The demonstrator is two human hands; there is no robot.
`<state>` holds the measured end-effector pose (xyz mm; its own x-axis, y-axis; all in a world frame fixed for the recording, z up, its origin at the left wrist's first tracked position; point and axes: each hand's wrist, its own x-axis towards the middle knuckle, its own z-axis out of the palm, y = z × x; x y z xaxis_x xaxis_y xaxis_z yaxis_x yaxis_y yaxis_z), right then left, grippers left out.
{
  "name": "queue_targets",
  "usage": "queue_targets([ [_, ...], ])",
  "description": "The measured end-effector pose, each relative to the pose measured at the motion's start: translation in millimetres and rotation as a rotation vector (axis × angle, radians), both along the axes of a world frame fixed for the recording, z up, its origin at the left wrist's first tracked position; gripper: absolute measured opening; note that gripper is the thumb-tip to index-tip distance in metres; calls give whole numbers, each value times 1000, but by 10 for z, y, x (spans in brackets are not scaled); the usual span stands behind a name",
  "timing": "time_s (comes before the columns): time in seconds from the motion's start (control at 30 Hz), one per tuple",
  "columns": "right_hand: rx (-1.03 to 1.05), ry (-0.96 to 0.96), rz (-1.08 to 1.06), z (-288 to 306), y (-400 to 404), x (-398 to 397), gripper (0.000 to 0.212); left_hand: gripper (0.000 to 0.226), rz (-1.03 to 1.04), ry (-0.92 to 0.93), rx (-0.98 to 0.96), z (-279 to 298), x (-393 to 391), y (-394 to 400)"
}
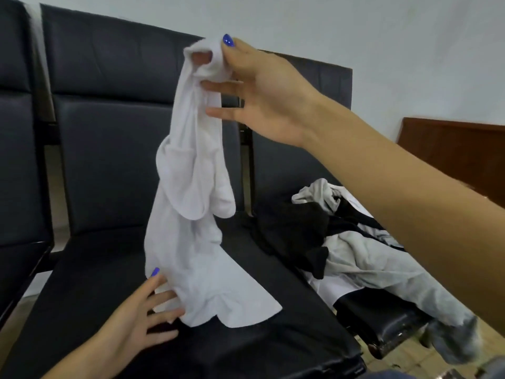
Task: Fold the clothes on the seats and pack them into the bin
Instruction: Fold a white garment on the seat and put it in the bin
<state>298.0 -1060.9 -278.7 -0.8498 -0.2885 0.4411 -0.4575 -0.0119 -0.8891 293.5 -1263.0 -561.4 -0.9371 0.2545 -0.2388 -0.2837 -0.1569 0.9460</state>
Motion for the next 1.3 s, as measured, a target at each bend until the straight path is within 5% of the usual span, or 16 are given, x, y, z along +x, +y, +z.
queue_targets([
  [0.2,2,-182,-56,-457,-62,-174,25,8,138,62,-194,92,52,-50],
  [0.37,-78,-495,-160,-1447,-86,-256,29,23,273,79,-362,-32,48,-140],
  [0.53,89,-667,-102,-1987,-73,-161,19,29,423,166,-420,-71,42,-216],
  [0.63,193,-619,-25,-1896,-64,-141,31,47,397,335,-510,1,98,-207],
  [0.73,218,-556,99,-1756,-122,-48,32,48,152,504,-487,179,221,-120],
  [0.83,293,-392,154,-1683,-233,91,31,37,-55,527,-296,387,370,67],
  [0.93,383,-163,69,-1686,-310,154,38,23,-2,455,-144,573,445,210],
  [1.07,312,-215,-20,-1716,-296,122,70,32,81,338,-59,732,444,195],
  [1.3,79,-522,-77,-1672,-204,60,7,40,111,369,-171,751,448,131],
])
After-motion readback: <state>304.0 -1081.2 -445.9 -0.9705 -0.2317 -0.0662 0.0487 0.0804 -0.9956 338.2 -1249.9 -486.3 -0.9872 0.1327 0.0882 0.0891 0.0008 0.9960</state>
